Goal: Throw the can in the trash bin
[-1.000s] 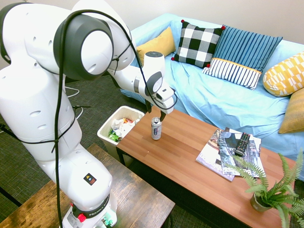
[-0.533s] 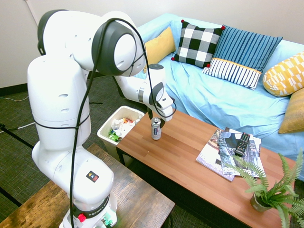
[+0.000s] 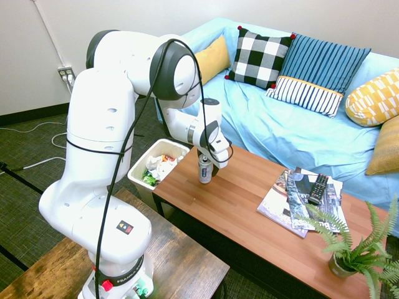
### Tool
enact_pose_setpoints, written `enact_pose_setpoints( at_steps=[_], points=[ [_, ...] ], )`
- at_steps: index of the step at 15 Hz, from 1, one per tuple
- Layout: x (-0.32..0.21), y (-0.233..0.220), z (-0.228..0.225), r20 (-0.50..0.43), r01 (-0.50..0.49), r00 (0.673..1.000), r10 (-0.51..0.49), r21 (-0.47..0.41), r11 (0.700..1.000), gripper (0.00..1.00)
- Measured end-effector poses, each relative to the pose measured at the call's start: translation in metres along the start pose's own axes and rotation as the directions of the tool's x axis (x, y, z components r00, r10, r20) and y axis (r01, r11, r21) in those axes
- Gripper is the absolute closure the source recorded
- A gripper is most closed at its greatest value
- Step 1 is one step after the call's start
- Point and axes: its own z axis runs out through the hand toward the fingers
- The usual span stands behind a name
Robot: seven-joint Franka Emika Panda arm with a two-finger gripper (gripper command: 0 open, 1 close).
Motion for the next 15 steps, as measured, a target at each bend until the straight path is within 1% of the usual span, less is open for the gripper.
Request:
enact_pose_setpoints(
  at_steps=[6, 11, 13, 15],
  points=[
    [-0.001, 0.009, 0.001, 0.008, -0.006, 1.000, 0.006, -0.009, 1.000, 1.00],
    [-0.008, 0.022, -0.010, 0.005, 0.001, 1.000, 0.000, -0.011, 1.000, 1.00],
    [-0.015, 0.026, -0.023, -0.010, 0.023, 1.000, -0.023, -0.001, 1.000, 1.00],
    [-0.034, 0.024, -0.050, -0.046, 0.070, 0.997, -0.069, 0.016, 0.997, 1.00]
  ],
)
